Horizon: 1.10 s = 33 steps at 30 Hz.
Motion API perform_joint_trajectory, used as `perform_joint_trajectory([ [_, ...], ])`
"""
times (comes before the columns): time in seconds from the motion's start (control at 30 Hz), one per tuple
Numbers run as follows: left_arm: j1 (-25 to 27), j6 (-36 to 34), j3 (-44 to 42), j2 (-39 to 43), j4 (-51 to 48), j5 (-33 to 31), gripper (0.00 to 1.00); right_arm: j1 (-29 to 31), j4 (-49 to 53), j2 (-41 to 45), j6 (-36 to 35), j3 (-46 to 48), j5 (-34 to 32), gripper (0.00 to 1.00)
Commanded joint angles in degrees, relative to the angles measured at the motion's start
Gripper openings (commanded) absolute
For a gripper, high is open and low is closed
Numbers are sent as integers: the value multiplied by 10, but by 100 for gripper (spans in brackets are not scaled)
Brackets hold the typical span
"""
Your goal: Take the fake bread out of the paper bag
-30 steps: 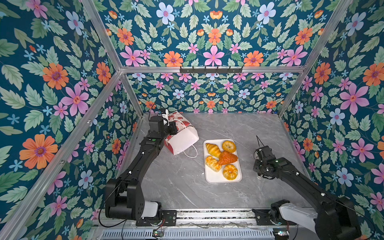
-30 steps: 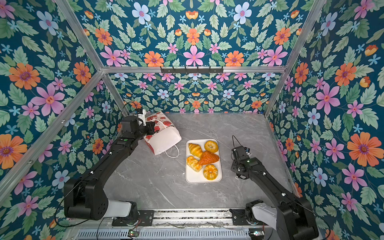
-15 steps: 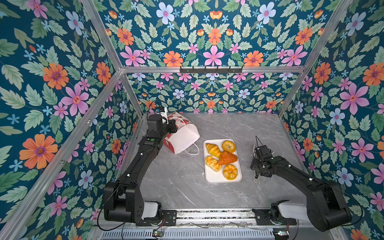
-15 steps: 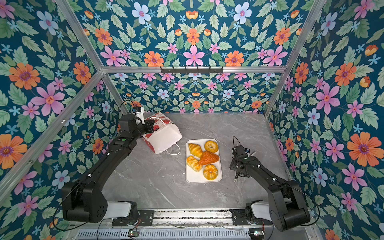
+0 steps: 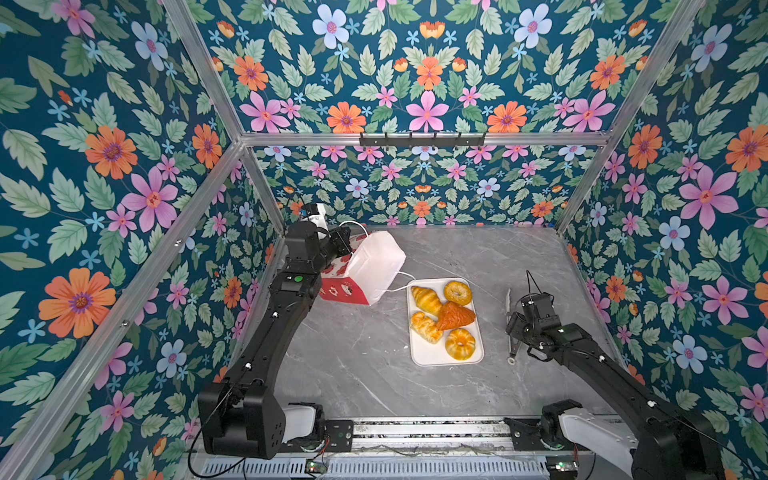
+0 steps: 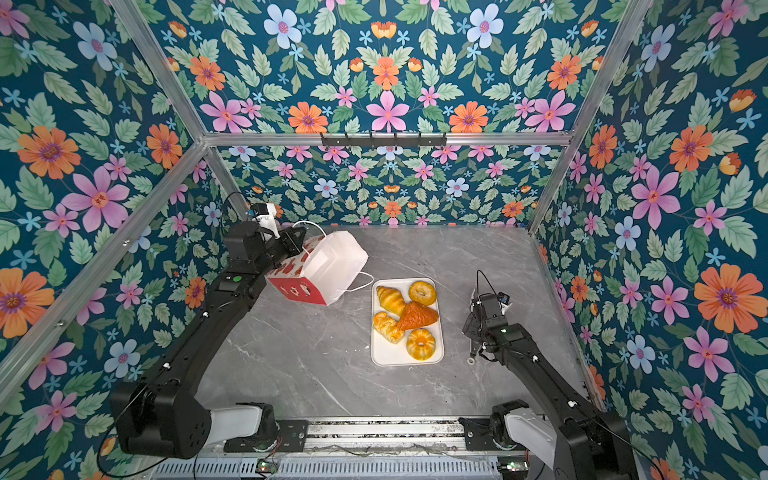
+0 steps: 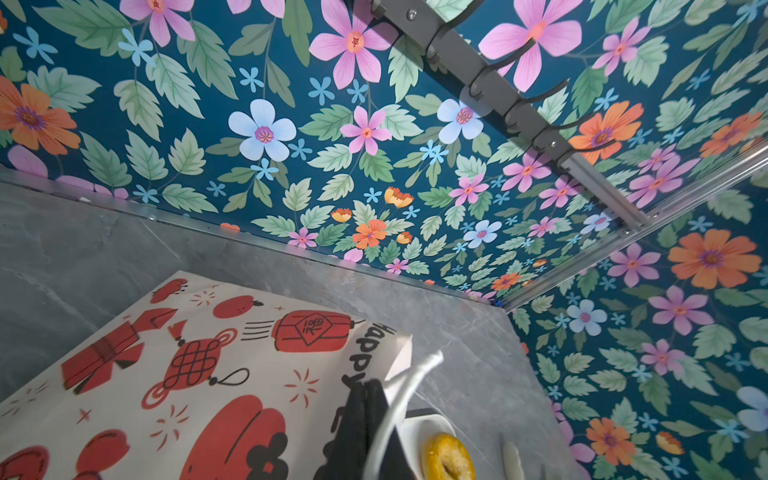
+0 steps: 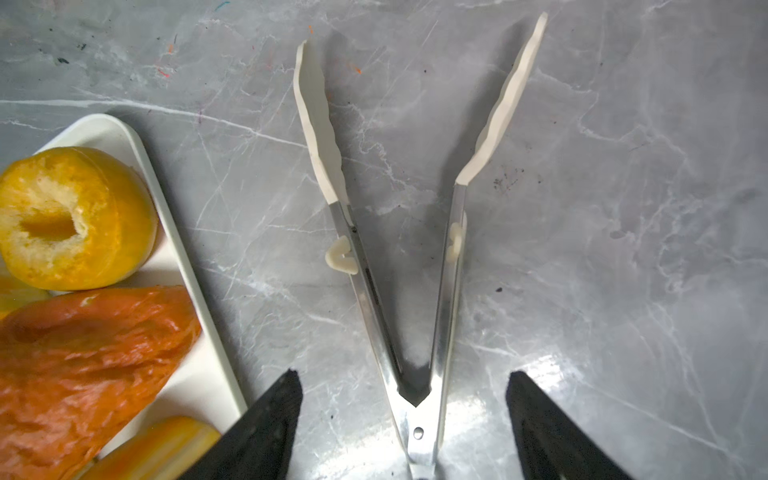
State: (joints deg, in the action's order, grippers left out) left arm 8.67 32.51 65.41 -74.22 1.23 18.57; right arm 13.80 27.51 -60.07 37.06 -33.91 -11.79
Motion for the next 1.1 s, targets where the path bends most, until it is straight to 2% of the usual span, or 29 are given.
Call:
perform_joint_trajectory([
  [0.0, 0, 70, 2, 8, 17, 18, 0, 0, 11, 0, -7, -4, 1, 79],
  [0.5, 4, 205, -5, 23, 126, 83, 0, 0, -40, -11, -15, 10, 22, 79],
  [0.73, 15, 236, -1, -3, 185, 103, 0, 0, -51, -16, -16, 17, 27, 79],
  [1.07, 49, 230, 73, -71, 199, 112, 0, 0, -67, -21, -18, 17, 31, 79],
])
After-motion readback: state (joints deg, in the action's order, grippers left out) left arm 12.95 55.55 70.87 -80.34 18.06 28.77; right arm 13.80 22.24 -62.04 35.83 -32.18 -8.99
